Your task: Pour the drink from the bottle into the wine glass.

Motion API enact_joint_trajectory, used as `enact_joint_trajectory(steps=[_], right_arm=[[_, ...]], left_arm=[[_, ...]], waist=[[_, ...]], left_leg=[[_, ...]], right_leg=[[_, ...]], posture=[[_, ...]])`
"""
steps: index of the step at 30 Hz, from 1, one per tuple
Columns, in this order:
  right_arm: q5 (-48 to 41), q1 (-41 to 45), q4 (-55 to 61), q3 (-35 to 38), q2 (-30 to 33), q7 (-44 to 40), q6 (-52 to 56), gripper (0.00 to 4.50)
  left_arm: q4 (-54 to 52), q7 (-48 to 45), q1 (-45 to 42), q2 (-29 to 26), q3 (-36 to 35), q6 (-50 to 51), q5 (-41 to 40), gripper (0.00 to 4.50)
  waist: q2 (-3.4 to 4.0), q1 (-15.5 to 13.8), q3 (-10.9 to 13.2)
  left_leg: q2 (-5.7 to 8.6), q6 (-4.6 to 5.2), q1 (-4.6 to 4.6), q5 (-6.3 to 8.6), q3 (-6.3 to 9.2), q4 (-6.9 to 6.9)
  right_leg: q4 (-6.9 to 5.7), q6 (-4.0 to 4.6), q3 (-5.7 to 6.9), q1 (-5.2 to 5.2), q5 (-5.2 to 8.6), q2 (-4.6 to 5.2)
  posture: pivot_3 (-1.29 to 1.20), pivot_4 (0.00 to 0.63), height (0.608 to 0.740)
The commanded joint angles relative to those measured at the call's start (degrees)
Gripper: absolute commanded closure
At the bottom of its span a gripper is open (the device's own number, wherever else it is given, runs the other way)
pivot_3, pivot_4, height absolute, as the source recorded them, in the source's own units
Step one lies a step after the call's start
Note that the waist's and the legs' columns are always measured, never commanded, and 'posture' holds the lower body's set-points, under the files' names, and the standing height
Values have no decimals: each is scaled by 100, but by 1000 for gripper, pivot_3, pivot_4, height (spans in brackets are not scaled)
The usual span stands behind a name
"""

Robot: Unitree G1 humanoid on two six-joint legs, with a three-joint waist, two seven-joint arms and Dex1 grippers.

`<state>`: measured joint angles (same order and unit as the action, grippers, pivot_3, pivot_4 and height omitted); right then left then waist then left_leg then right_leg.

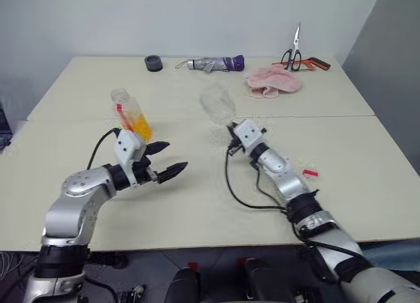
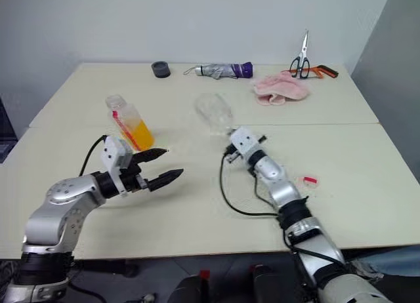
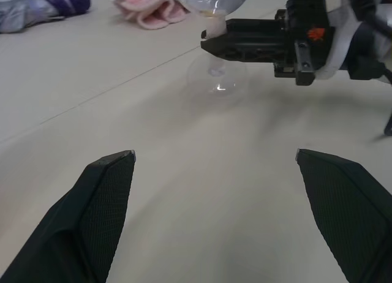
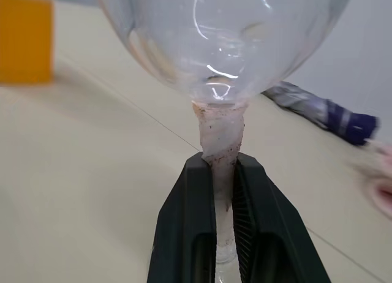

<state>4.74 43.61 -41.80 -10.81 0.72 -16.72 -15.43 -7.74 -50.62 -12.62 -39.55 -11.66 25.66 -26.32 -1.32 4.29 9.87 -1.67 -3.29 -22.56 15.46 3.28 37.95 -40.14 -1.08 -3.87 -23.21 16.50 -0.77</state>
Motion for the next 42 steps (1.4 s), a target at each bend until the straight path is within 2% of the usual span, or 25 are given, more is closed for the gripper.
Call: enact_joint_trajectory(steps=[1,8,25,27,38,42], right_arm=[[-467,273,-640,392,-262,-209,-57,4410],[-318,374,-1570,358,-314,-432,-525,4410],[-412,211,-1681,518,-253,-754,-655,4410],[-461,234,-1651,595,-263,-770,-610,3642],[-461,197,-1431,677,-323,-855,-520,37],[-451,203,-1402,691,-313,-825,-474,37]], left_arm=[[-32,36,-139,-245,-412,-34,-118,0],[-78,64,-407,-393,-484,88,-162,0],[-153,-140,-913,-424,-277,148,-192,0],[-162,-155,-959,-423,-239,109,-163,0],[-132,-142,-1159,-350,-26,-76,-73,0],[-68,-151,-1168,-365,-5,-138,-62,0]], waist=[[-3,-43,-1],[-2,-82,-1],[-4,-84,-3],[-4,-84,-3],[-3,-82,-2],[-3,-82,-2]], left_leg=[[4,0,1,0,-3,1],[4,0,7,0,-16,-2],[4,0,14,0,-20,-6],[3,-1,14,0,-19,-6],[4,0,12,0,-20,-6],[4,0,12,0,-20,-7]], right_leg=[[2,0,10,2,0,3],[6,-1,10,2,0,-5],[4,0,5,3,0,-8],[3,0,6,3,0,-8],[5,0,5,1,0,-8],[5,0,5,1,0,-8]], posture=[[0,150,740],[0,150,740],[0,150,740],[0,150,740],[0,150,740],[0,150,740]])
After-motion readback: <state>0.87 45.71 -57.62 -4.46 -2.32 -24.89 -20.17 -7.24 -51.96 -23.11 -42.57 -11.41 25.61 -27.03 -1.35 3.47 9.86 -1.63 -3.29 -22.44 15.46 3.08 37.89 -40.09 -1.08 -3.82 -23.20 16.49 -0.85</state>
